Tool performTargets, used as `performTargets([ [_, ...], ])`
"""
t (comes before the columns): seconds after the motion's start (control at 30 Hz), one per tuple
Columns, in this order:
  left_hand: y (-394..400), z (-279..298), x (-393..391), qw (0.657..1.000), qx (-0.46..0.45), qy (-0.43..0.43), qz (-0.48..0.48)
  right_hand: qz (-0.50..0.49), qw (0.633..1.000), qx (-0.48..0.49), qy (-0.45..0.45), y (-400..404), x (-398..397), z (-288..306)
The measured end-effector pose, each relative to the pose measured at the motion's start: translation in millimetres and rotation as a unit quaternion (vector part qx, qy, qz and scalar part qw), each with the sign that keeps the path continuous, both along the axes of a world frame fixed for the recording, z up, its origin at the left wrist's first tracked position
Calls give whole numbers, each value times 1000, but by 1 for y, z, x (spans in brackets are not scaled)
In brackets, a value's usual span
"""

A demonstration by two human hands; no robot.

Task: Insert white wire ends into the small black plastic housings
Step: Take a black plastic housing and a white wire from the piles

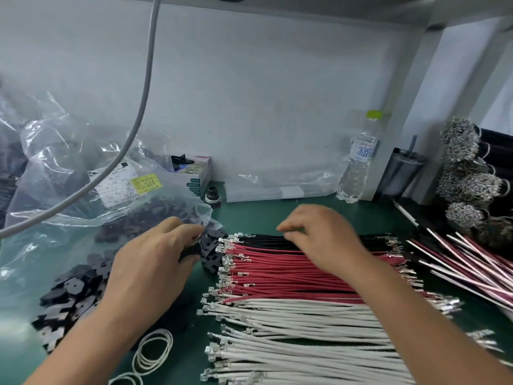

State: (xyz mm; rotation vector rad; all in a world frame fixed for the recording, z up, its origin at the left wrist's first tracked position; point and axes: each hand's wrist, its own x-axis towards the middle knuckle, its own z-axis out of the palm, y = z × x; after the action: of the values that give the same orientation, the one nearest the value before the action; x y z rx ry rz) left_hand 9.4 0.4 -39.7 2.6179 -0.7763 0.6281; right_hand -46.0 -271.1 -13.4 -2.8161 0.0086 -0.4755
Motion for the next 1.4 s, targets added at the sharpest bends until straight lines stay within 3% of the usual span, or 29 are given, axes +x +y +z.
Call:
performTargets([
  [0.1,0,-5,1,998,-56,-15,-34,-14,998,1,63,9,28,-15],
  [0.3,-7,-5,-5,990,-124,-11,-67,-29,995,33,87,5,38,-15],
  [0.47,-8,-4,-9,985,-158,4,-75,-10,1000,2,12,9,29,-9],
  [0.57,-10,-6,-10,970,-222,67,-65,-4,998,-33,-60,10,22,-5],
  [0.6,-11,-7,-11,953,-271,116,-67,1,995,-48,-88,9,20,-3],
  [0.67,-13,-6,-14,885,-386,245,-95,11,986,-67,-151,9,18,4],
  [0.7,-14,-4,-17,846,-431,293,-111,9,982,-56,-178,8,18,9],
  [0.77,-16,-2,-20,807,-473,331,-124,-4,976,10,-218,7,24,24],
  [0.87,-18,1,-23,800,-477,339,-129,-14,963,146,-227,4,28,48],
  [0.97,-17,1,-24,813,-463,329,-124,-4,948,191,-256,3,20,74],
  [1.1,-18,2,-24,812,-468,326,-121,57,940,95,-323,16,-10,94],
  [1.23,-19,7,-28,793,-484,345,-133,109,952,-34,-283,42,-46,36],
  [1.4,-22,9,-33,782,-481,365,-155,96,958,12,-269,41,-56,-14],
])
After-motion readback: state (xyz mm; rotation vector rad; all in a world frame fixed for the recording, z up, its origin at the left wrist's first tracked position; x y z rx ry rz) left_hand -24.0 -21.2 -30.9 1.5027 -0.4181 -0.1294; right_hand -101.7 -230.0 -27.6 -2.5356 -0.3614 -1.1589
